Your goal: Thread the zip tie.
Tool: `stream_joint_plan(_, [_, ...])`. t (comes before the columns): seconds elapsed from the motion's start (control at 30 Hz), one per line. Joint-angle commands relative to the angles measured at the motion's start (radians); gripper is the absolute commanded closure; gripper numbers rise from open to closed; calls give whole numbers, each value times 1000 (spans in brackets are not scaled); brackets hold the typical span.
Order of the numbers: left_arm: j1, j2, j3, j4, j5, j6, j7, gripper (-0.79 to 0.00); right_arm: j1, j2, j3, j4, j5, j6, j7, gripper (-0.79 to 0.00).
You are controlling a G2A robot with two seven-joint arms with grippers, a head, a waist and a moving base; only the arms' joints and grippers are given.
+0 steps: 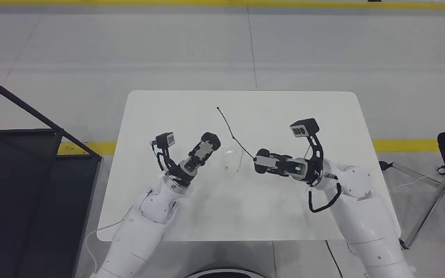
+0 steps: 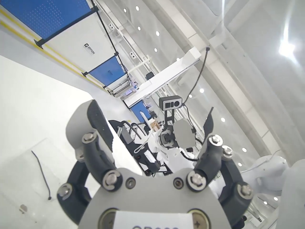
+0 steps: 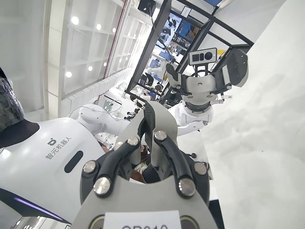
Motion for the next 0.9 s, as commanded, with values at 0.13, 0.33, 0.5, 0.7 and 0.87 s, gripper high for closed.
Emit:
stream_joint_plan(0.13, [-37,3,35,13,-370,82,-231,-785,14,0,-5,32,126,11,124,0])
stream_joint_plan(0.33, [-81,7,38,68,-693,229,-525,-779,39,-5,-26,51,211,51,177,0])
stream_joint_plan(0.5, [-107,9,21,118,-769,246,-659,-763,68,-11,-47,97,237,72,198,0])
stream_joint_plan(0.7, [-100,2,22,137,-664,98,-610,-613,102,-21,-77,160,243,99,187,0])
stream_joint_plan(0.87, [-91,-7,40,132,-575,16,-540,-554,120,-29,-95,180,244,106,171,0])
